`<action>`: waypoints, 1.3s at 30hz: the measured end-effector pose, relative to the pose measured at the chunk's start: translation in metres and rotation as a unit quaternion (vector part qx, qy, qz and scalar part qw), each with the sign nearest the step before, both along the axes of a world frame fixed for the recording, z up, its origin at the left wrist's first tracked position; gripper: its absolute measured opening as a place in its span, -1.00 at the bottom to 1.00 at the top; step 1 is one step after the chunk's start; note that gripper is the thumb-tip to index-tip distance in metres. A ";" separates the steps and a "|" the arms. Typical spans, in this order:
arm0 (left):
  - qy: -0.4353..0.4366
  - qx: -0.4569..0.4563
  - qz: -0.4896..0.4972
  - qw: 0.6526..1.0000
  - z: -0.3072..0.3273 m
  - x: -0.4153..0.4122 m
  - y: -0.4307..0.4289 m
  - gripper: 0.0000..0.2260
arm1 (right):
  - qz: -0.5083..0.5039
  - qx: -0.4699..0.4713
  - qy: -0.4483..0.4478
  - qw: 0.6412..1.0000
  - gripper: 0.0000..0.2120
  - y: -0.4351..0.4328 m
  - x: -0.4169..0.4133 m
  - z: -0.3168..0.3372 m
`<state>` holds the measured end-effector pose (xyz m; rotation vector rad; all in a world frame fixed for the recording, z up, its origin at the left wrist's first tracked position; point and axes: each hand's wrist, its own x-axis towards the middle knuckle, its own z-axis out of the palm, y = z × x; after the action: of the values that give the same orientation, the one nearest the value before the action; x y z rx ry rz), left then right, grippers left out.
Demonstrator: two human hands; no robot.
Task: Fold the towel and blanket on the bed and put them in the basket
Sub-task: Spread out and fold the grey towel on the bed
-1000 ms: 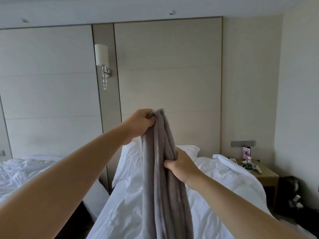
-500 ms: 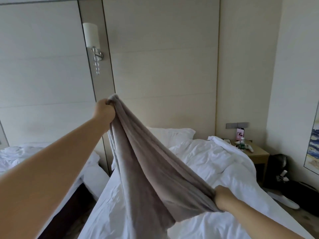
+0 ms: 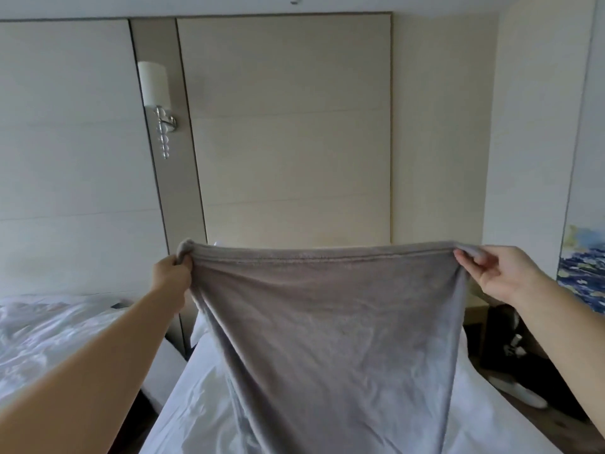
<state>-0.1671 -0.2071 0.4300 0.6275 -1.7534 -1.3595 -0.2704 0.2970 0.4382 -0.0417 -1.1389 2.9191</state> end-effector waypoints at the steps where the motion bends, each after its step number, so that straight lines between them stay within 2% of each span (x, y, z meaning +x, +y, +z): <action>1: 0.013 -0.006 -0.003 1.000 0.005 -0.003 0.004 -0.77 | 0.004 0.009 0.022 1.000 -0.77 0.003 -0.001 0.005; 3: 0.040 -0.007 -0.015 0.999 0.020 -0.006 0.012 -0.75 | 0.013 0.067 0.059 0.996 -0.84 0.008 -0.005 0.014; 4: 0.049 -0.010 -0.021 0.999 0.028 -0.007 0.015 -0.75 | 0.002 0.127 0.077 0.989 -0.84 0.011 -0.008 0.017; 6: 0.078 -0.017 -0.025 0.997 0.049 -0.008 0.018 -0.74 | -0.088 0.292 0.119 0.945 -0.84 0.014 -0.014 0.026; 7: 0.107 -0.014 -0.015 0.994 0.062 -0.009 0.021 -0.73 | -0.153 0.352 0.139 0.913 -0.83 0.013 -0.015 0.034; 8: 0.141 -0.007 -0.002 0.990 0.076 -0.010 0.025 -0.73 | -0.209 0.370 0.158 0.892 -0.82 0.012 -0.014 0.045; 10: 0.160 -0.020 -0.003 0.987 0.098 -0.014 0.034 -0.82 | -0.262 0.322 0.200 0.888 -0.80 0.008 -0.011 0.069; 12: 0.077 -0.050 -0.077 0.993 0.105 -0.020 0.040 -0.86 | -0.253 0.276 0.207 0.904 -0.80 0.006 -0.014 0.088; 14: -0.008 -0.043 -0.146 0.988 0.104 -0.024 0.040 -0.85 | -0.224 0.295 0.180 0.911 -0.89 0.009 -0.017 0.095; 16: 0.038 -0.050 -0.074 0.995 0.110 -0.026 0.036 -0.81 | -0.213 0.313 0.161 0.911 -0.95 0.016 -0.018 0.100; 18: 0.144 -0.026 -0.013 0.989 0.125 -0.024 0.035 -0.86 | -0.279 0.288 0.189 0.896 -0.84 0.020 -0.013 0.116; 19: 0.167 -0.026 0.000 0.986 0.133 -0.023 0.037 -0.86 | -0.317 0.276 0.212 0.882 -0.80 0.020 -0.009 0.127; 21: 0.138 -0.051 -0.011 0.989 0.144 -0.024 0.039 -0.79 | -0.344 0.275 0.240 0.865 -0.77 0.018 -0.004 0.145; 23: 0.090 -0.053 -0.078 0.992 0.146 -0.023 0.040 -0.71 | -0.313 0.302 0.213 0.875 -0.75 0.020 -0.004 0.152; 24: 0.087 -0.059 -0.087 0.991 0.146 -0.022 0.039 -0.74 | -0.302 0.314 0.199 0.878 -0.75 0.023 -0.005 0.152; 27: 0.131 -0.066 -0.067 0.987 0.148 -0.016 0.039 -0.84 | -0.350 0.316 0.220 0.854 -0.76 0.035 -0.009 0.153; 29: 0.146 -0.041 -0.090 0.984 0.144 -0.015 0.044 -0.75 | -0.347 0.318 0.222 0.854 -0.82 0.037 -0.006 0.151; 30: 0.138 -0.018 -0.116 0.983 0.138 -0.016 0.046 -0.71 | -0.321 0.316 0.214 0.867 -0.83 0.036 -0.006 0.145; 33: 0.025 0.014 -0.209 0.977 0.090 -0.025 0.052 -0.68 | -0.158 0.316 0.159 0.922 -0.75 0.028 -0.011 0.092; 35: -0.114 -0.027 -0.224 0.968 0.025 -0.033 0.050 -0.70 | -0.047 0.372 0.068 0.924 -0.64 0.018 -0.013 0.023; 37: -0.283 -0.068 -0.210 0.933 -0.063 -0.028 0.046 -0.69 | 0.063 0.465 -0.068 0.881 -0.71 0.014 -0.009 -0.070; 39: -0.425 -0.009 -0.211 0.880 -0.160 -0.007 0.041 -0.67 | 0.173 0.538 -0.207 0.799 -0.76 0.016 0.015 -0.175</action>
<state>-0.1742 -0.1661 0.2703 0.9652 -2.7306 -1.4534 -0.2550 0.3127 0.2635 -0.5099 -2.9342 2.0176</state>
